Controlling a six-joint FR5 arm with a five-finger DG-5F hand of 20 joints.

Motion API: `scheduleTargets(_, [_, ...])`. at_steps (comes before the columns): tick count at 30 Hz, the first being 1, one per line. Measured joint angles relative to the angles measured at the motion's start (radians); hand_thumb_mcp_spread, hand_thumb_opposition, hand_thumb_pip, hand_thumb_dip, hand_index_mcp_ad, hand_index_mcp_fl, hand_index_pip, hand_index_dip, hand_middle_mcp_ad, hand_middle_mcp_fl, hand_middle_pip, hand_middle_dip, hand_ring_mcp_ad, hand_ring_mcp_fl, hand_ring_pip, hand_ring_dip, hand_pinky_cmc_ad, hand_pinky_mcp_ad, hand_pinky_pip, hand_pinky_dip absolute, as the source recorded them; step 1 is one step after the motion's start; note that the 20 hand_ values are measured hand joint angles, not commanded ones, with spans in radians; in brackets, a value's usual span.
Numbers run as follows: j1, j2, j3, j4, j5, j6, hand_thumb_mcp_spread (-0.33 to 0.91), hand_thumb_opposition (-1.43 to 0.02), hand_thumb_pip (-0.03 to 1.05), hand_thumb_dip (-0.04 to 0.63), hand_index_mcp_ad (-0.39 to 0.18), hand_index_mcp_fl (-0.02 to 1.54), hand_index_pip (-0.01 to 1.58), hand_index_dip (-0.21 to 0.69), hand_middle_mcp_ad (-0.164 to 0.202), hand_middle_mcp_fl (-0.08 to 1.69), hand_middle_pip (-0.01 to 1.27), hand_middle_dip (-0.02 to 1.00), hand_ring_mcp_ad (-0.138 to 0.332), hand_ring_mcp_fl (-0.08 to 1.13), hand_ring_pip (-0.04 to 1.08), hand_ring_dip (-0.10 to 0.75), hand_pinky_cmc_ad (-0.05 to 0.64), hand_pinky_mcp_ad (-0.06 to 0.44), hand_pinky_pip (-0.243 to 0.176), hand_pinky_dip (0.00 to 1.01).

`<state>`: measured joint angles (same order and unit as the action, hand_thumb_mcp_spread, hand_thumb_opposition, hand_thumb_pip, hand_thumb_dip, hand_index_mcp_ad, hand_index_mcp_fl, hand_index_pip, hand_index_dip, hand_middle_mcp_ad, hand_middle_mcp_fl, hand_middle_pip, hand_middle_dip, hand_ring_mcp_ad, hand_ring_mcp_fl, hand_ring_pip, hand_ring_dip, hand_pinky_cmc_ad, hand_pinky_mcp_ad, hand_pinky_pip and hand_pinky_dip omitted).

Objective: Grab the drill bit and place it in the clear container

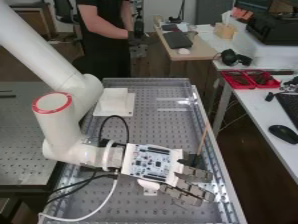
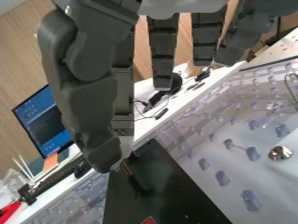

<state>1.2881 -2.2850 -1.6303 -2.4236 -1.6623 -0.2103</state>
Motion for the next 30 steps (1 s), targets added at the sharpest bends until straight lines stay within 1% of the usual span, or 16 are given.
scheduleTargets(3, [0.000, 0.001, 0.001, 0.001, -0.002, -0.002, 0.65, -0.96, 0.42, 0.218, -0.168, 0.98, 0.87, 0.129, 0.094, 0.32, 0.14, 0.19, 0.234, 0.10, 0.09, 0.038, 0.311, 0.182, -0.091, 0.18])
scheduleTargets(6, [0.000, 0.005, 0.003, 0.004, -0.005, -0.007, 0.66, -0.96, 0.42, 0.222, -0.168, 1.02, 0.80, 0.145, 0.094, 0.32, 0.14, 0.19, 0.234, 0.09, 0.09, 0.038, 0.328, 0.185, -0.091, 0.18])
scheduleTargets(7, [0.000, 0.008, 0.003, 0.005, -0.007, -0.009, 0.66, -0.96, 0.42, 0.222, -0.168, 1.04, 0.78, 0.169, 0.094, 0.32, 0.14, 0.19, 0.229, 0.10, 0.10, 0.038, 0.330, 0.185, -0.091, 0.18])
scheduleTargets(11, [0.000, 0.019, 0.007, 0.007, -0.014, -0.019, 0.66, -0.97, 0.42, 0.222, -0.168, 1.07, 0.73, 0.173, 0.094, 0.32, 0.14, 0.20, 0.227, 0.11, 0.10, 0.038, 0.333, 0.185, -0.094, 0.18])
scheduleTargets(21, [0.005, 0.063, 0.009, 0.006, -0.027, -0.035, 0.66, -0.97, 0.42, 0.222, -0.164, 1.07, 0.73, 0.176, 0.091, 0.34, 0.14, 0.21, 0.222, 0.13, 0.10, 0.038, 0.328, 0.185, -0.094, 0.18])
scheduleTargets(23, [0.009, 0.079, 0.006, 0.004, -0.027, -0.043, 0.66, -0.97, 0.42, 0.222, -0.155, 1.07, 0.73, 0.176, 0.091, 0.34, 0.14, 0.21, 0.220, 0.13, 0.10, 0.038, 0.328, 0.185, -0.094, 0.18])
scheduleTargets(30, [0.032, 0.137, -0.011, -0.001, -0.030, -0.072, 0.66, -0.98, 0.42, 0.222, -0.155, 1.07, 0.73, 0.173, 0.091, 0.35, 0.14, 0.22, 0.220, 0.14, 0.11, 0.038, 0.328, 0.185, -0.096, 0.18])
